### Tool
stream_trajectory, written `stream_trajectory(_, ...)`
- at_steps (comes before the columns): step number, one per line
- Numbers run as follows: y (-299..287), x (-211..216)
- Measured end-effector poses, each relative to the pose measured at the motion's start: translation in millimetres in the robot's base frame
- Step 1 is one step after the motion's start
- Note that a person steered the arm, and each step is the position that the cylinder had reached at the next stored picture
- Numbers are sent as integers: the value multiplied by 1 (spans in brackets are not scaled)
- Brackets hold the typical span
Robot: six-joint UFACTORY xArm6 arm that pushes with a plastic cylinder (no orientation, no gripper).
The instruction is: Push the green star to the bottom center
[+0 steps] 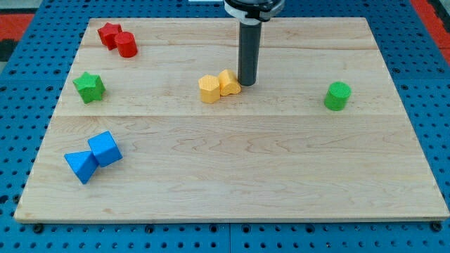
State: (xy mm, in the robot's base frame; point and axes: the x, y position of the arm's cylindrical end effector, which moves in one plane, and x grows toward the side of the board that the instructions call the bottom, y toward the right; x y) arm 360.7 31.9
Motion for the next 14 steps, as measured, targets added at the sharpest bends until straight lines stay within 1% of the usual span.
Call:
stream_trajectory(2,-31,-6)
stream_trajectory(3,-40,-39)
stream_trajectory(4,-118,-96)
stream_trajectory(5,-201,-55)
stream_trajectory(6,-224,-17)
stream_trajectory(7,-300,-14)
stream_trajectory(8,-294,17)
stream_trajectory(9,-240,57)
stream_trajectory(10,-178,83)
stream_trajectory(11,-129,89)
stream_trajectory(12,-101,75)
stream_trajectory(13,-90,133)
stream_trajectory(14,-79,152)
